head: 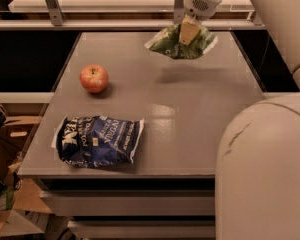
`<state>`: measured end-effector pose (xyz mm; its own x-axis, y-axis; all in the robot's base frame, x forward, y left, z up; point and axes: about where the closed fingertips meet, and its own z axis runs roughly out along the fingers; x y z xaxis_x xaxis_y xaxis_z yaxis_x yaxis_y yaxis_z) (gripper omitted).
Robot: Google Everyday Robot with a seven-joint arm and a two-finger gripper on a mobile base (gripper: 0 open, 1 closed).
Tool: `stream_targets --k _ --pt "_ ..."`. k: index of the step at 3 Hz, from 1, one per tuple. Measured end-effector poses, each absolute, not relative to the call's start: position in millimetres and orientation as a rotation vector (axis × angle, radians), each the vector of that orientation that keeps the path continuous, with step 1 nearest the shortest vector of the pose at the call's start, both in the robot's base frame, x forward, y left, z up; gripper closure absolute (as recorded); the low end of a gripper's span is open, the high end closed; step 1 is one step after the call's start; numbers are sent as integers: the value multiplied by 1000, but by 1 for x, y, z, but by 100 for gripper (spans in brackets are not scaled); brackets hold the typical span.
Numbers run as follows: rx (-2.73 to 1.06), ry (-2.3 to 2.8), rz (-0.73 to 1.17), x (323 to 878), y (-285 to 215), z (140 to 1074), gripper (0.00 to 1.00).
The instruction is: Move green jalapeno chip bag near blue chip bag
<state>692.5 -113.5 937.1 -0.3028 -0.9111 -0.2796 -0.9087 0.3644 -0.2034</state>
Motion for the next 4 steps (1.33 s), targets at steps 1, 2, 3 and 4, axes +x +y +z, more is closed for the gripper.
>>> stream_targets --k 1,2,3,4 --pt "-1684 2169 23 676 -79 964 100" --pt "-1679 2162 21 679 -77 963 100" --pt "-1750 2146 38 666 -68 952 100" --pt "-1798 2131 61 638 -62 945 100"
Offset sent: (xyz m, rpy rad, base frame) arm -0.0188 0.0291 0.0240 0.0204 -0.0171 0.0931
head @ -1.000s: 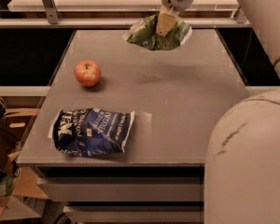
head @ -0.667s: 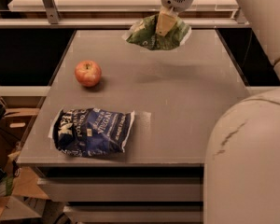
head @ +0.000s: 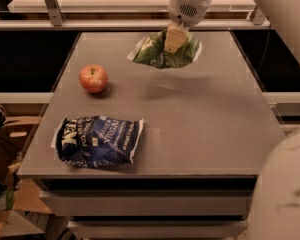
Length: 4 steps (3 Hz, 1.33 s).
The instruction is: Move green jalapeno chip bag near blue chip bag
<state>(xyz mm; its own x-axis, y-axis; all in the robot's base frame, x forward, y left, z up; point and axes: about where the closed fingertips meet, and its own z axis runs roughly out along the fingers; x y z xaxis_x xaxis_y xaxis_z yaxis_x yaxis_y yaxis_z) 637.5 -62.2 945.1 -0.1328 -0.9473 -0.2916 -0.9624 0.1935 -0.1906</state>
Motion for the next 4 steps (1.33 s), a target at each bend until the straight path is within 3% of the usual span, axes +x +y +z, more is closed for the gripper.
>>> stream_targets --k 4 --pt "-1988 2042 268 514 0 916 100"
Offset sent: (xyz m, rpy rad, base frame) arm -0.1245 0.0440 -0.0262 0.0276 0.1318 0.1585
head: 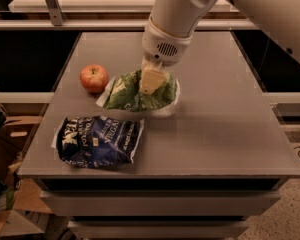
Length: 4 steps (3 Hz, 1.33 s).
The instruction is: Move green jalapeno chip bag near blue chip bag
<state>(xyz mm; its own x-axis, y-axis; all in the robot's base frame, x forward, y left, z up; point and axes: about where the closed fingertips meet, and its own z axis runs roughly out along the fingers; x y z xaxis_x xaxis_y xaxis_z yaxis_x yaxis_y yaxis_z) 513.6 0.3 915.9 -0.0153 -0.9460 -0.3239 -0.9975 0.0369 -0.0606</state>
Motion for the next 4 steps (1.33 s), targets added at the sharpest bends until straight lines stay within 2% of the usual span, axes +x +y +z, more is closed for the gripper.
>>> stream_targets --k 1,4 --pt "-1986 2052 308 505 8 912 83" --pt "-1996 2061 364 498 17 908 13"
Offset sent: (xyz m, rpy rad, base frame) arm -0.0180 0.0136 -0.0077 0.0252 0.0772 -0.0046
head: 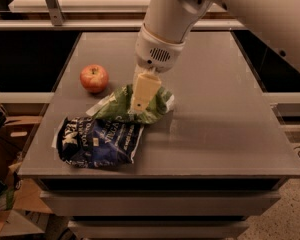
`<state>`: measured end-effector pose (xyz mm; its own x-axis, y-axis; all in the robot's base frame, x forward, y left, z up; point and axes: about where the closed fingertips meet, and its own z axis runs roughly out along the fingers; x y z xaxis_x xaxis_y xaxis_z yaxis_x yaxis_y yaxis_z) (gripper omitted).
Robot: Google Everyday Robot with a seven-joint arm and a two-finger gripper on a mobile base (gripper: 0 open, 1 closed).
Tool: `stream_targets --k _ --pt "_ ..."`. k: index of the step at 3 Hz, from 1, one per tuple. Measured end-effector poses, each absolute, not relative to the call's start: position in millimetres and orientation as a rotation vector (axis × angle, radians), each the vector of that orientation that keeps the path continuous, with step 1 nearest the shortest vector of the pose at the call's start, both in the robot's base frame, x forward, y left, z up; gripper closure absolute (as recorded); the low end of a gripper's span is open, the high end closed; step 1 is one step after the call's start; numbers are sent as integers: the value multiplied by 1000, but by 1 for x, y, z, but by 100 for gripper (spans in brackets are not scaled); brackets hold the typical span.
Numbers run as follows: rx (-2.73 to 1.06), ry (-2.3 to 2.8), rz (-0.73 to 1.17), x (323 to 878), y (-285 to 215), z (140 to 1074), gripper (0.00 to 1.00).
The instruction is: Move green jalapeno chip bag near blue chip bag
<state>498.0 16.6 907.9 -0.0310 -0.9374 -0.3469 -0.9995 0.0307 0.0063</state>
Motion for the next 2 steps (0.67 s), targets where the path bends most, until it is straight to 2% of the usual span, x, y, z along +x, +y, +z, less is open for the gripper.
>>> stream_targets --k 1,2 --pt "-2002 2056 375 499 17 907 0" --pt "-2002 2054 381 500 17 907 0"
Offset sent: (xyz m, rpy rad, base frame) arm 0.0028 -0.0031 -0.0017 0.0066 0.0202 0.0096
